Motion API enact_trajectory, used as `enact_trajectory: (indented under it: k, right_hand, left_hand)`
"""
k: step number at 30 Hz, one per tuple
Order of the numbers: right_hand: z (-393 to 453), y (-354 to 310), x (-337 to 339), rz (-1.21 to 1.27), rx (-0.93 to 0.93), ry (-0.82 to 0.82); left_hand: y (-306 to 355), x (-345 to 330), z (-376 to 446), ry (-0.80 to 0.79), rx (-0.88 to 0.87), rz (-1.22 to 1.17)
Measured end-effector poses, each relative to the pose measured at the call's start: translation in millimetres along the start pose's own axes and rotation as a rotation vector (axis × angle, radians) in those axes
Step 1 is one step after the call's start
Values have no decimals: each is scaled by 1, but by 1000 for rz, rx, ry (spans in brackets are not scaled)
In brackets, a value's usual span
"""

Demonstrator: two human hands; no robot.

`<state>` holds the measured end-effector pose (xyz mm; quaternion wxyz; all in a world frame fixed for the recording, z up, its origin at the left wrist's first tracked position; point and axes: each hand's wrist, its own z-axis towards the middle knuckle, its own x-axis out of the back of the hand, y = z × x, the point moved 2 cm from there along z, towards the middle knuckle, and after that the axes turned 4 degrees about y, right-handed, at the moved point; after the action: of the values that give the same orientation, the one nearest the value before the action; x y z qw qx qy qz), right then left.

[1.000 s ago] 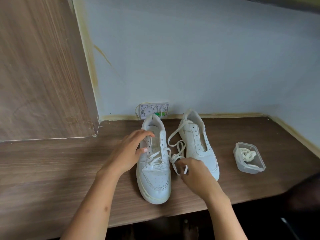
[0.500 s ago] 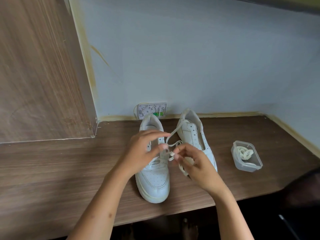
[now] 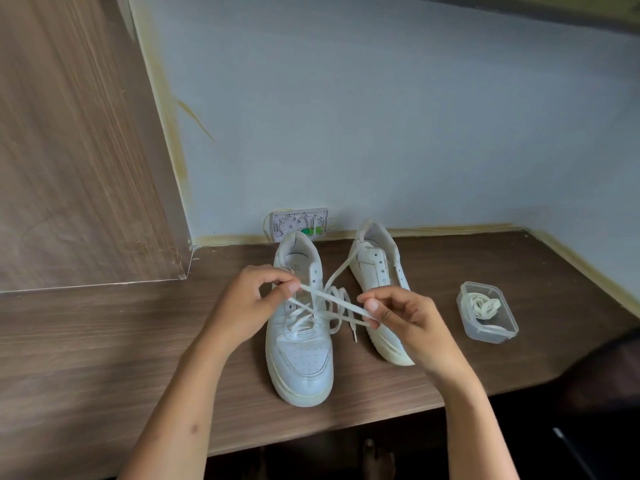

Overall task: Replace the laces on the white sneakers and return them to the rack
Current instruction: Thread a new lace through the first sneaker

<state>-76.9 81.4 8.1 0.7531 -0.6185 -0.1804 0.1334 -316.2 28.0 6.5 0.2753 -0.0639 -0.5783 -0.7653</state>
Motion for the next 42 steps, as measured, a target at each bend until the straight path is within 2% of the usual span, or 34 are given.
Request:
enact_trajectory:
  k: [5, 8, 10, 12, 16, 19, 21, 25, 28, 30, 32, 34, 36, 42]
  right_hand:
    - [2, -1, -8, -57, 10, 56]
    - [3, 0, -8, -23, 35, 103]
    - [3, 2, -11, -7, 23, 70]
    - [3, 5, -13, -96, 15, 53]
    - [4, 8, -12, -201, 31, 121]
    - [6, 11, -9, -234, 47, 191]
    - [9, 16, -5, -211, 24, 313]
    - [6, 23, 2, -95, -91, 585]
    - [2, 21, -1, -415, 10, 649]
    - [3, 16, -10, -540, 180, 545]
    - [5, 10, -28, -425, 275, 335]
    - [5, 10, -47, -305, 239, 121]
    - [5, 16, -59, -285, 172, 18]
    - [8, 19, -38, -90, 50, 263]
  left_hand:
    - [0, -1, 1, 79, -30, -78]
    - [5, 0, 1, 96, -46, -239]
    - [6, 3, 2, 121, -23, -318]
    - [4, 5, 2, 171, -70, -195]
    - [7, 14, -2, 307, -175, 259]
    - [3, 28, -4, 431, -143, 346]
    - [-5, 34, -4, 459, -99, 329]
    - [-11, 33, -1, 397, -129, 246]
    - [-11, 21, 1, 292, -167, 199]
    - [-6, 6, 2, 199, -205, 192]
    - [1, -10, 1, 93, -231, 180]
    - [5, -22, 1, 5, -233, 196]
    - [6, -29, 1, -45, -229, 248]
    - [0, -19, 3, -49, -157, 197]
